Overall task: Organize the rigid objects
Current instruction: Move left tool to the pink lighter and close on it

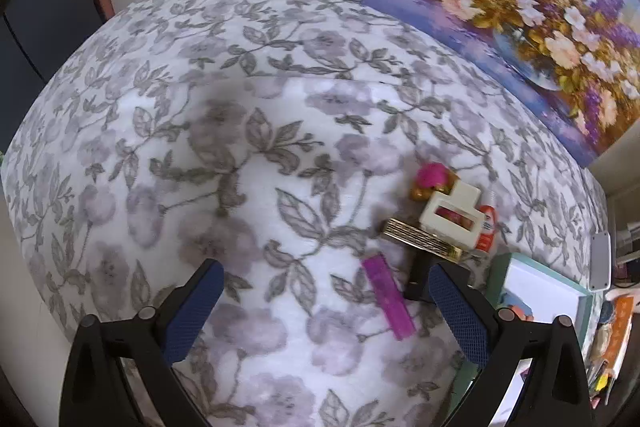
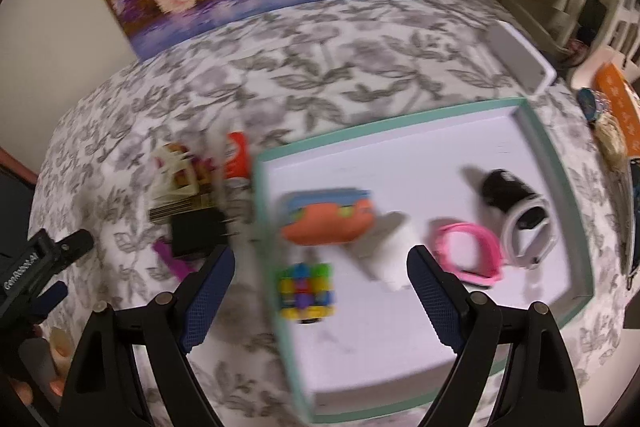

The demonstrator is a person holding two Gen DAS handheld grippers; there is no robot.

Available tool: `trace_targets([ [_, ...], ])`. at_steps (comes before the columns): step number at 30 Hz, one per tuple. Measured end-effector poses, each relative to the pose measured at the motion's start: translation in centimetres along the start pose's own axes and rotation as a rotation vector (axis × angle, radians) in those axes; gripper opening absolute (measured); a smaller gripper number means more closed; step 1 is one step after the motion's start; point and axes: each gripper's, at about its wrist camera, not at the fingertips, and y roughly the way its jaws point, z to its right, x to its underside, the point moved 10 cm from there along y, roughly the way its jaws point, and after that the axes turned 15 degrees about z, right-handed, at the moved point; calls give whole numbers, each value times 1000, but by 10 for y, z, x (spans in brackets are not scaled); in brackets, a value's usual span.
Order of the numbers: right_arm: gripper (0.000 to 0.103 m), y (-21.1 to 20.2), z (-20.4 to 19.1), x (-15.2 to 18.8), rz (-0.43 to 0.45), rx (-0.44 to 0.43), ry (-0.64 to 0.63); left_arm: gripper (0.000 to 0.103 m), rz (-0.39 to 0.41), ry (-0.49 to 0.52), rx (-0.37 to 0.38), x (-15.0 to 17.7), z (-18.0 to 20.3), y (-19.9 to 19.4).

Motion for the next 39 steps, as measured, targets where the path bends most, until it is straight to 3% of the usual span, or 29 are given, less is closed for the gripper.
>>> trace_targets([
  [5,88,13,-34,9,-32,-21,-46,103,-22,-1,-2,2,-13,8],
  [11,89,26,-47,19,-62,7,-96,103,-84,31,6,15,-12,30],
  [16,88,27,-44,15,-52,22,-104,103,-128,20,26,26,-5,54],
  [27,88,32,-32,9,-52,37,-79,103,-139,57,14,37,20,90],
  [34,88,33,-28,8,-56,39,-69,103,-130,177,-46,47,35,96],
  [39,88,31,-30,9,-57,31,-72,103,-144,174,-67,51,26,94],
])
